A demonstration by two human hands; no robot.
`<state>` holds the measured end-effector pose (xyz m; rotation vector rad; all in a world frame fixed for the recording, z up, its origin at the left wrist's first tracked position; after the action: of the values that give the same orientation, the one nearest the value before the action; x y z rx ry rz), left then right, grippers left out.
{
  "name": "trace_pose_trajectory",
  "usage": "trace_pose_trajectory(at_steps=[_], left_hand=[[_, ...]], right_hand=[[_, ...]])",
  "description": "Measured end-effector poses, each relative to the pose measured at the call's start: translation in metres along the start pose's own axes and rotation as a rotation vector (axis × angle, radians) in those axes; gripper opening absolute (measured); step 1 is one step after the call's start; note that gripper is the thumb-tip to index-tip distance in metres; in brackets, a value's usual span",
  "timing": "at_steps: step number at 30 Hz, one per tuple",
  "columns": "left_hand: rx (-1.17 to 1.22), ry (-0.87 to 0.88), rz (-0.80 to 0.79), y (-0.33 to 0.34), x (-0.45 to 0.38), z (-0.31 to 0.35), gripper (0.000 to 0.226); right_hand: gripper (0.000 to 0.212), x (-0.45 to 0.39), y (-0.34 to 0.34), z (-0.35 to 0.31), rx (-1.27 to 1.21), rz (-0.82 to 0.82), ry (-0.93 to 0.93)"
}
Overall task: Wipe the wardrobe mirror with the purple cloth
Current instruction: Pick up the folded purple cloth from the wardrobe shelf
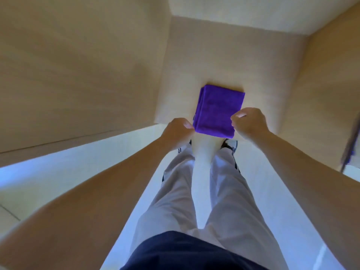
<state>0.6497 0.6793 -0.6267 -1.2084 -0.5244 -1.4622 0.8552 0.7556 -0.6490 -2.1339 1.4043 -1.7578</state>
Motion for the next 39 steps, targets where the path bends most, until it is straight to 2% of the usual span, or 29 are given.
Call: trace_pose_trajectory(at_steps=[3,5,9,15,18,20,23,25,27,30,33,36,39], left_hand=[[0.009,-0.038,0.004,0.014,-0.032,-0.017,0.035],[0.006,-0.054,0.002,0.022,-0.056,-0.026,0.043],[-0.02,-0.052,0.0,0.036,-0.104,-0.045,0.021],[0.048,0.001,0.162,0.048,-0.162,-0.059,0.021],[0.065,0.035,0.148,0.058,-0.179,-0.053,0.014],[0.044,0.049,0.113,0.06,-0.182,-0.051,0.018],[0.019,0.045,0.062,0.063,-0.174,-0.048,0.021],[-0.005,0.038,0.033,0.067,-0.165,-0.043,0.026],[-0.015,0.06,0.008,0.07,-0.157,-0.035,0.019],[-0.03,0.146,-0.018,0.067,-0.141,-0.017,0.018],[-0.022,0.204,-0.009,0.058,-0.121,0.002,0.016],[0.03,0.214,-0.013,0.039,-0.102,0.017,0.007],[0.047,0.224,0.021,0.013,-0.08,0.031,0.003]], right_hand=[[0.018,-0.027,0.039,0.01,0.031,-0.017,0.024],[0.023,-0.044,0.068,0.012,0.056,0.006,0.071],[0.031,-0.075,0.12,0.006,0.066,0.066,0.083],[0.051,-0.115,0.175,0.0,0.22,0.174,0.004],[0.046,-0.119,0.182,0.008,0.314,0.223,-0.043],[0.037,-0.117,0.18,0.011,0.311,0.198,-0.07],[0.013,-0.115,0.165,0.014,0.057,0.15,-0.008],[0.012,-0.11,0.151,0.017,-0.157,0.104,0.057],[0.01,-0.1,0.135,0.019,-0.317,0.093,0.107],[0.02,-0.077,0.114,0.021,-0.424,0.101,0.093],[0.008,-0.06,0.091,0.024,-0.567,0.167,0.148],[0.017,-0.045,0.065,0.027,-0.811,0.194,0.281],[0.018,-0.028,0.036,0.027,-0.954,0.165,0.392]])
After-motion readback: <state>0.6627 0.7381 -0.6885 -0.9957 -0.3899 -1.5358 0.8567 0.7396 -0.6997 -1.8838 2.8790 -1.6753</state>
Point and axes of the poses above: each hand's wrist, its own x-axis away from the middle knuckle, its own y-axis out of the palm, z = x × y, the point moved 1 cm from there along -x, towards the middle knuckle, and after that the axes turned 2 degrees about x, right-handed, at the moved point
